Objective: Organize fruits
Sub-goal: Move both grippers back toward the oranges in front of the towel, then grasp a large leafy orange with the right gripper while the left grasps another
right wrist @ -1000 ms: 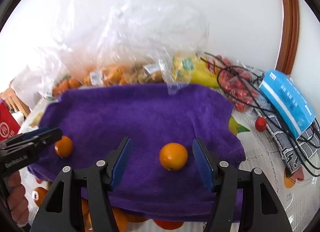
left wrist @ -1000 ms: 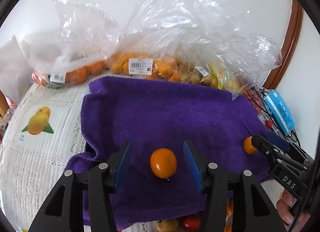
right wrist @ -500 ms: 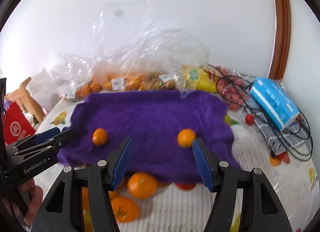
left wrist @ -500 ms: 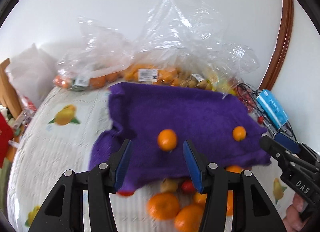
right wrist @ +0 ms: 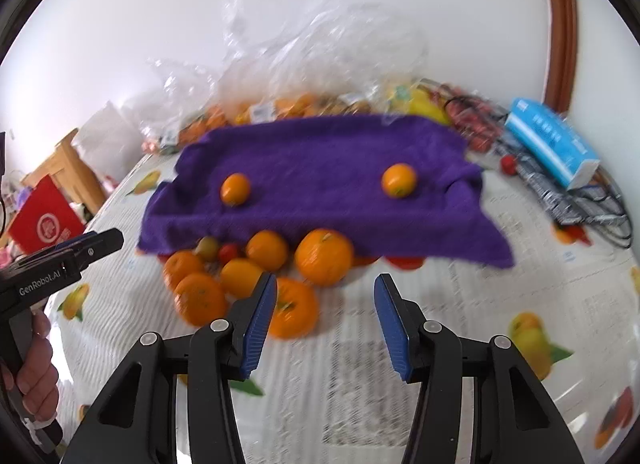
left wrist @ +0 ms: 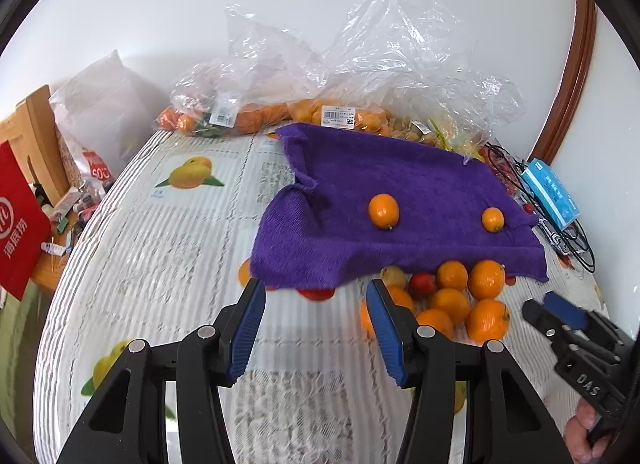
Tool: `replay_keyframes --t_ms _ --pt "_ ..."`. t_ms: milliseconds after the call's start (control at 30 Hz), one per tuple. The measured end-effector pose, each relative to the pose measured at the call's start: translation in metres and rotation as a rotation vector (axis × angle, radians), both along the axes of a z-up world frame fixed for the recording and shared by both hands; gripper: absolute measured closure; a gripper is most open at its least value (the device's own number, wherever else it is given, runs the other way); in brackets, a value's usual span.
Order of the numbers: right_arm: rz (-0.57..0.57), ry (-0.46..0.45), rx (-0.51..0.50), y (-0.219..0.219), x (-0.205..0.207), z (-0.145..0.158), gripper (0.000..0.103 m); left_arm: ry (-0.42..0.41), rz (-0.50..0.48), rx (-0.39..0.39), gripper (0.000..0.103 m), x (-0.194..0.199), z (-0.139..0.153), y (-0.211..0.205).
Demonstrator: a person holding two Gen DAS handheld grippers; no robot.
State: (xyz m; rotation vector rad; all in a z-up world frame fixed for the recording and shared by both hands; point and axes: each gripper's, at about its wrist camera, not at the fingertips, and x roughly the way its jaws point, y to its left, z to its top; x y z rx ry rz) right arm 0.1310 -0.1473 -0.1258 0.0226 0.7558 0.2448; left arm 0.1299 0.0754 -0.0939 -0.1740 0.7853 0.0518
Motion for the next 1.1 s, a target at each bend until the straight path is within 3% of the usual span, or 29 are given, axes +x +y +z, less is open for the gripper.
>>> replay_keyframes --t_ms 67,167,367,433,567,933,1100 --pt "0.016 0.01 0.001 0.007 -0.001 -0.006 0.051 -0.004 -0.004 -0.016 0.053 -0.006 -0.003 0.005" --pt "0.03 0.017 -0.012 0.019 -0.001 -0.016 0.051 0.013 0.006 -0.005 0.044 -0.01 -0.009 0.011" --pt "0.024 0.069 -0.035 0.029 0.013 -0.038 0.051 0.027 0.0 -0.022 0.042 -0.014 -0.02 0.022" --pt "0.027 0.079 -0.025 0.029 0.015 -0.042 0.059 0.031 -0.018 -0.037 0.042 -0.012 -0.023 0.02" --pt "0.044 0.065 -0.022 0.027 0.011 -0.043 0.059 0.042 -0.051 -0.057 0.042 -0.005 -0.031 0.011" --pt "-0.058 0.027 -0.057 -0.027 -0.002 -0.033 0.059 0.076 -0.14 -0.119 0.044 0.029 -0.043 -0.023" --pt "-0.071 0.029 -0.031 -0.041 -0.001 -0.034 0.059 0.103 -0.156 -0.138 0.049 0.041 -0.049 -0.03"
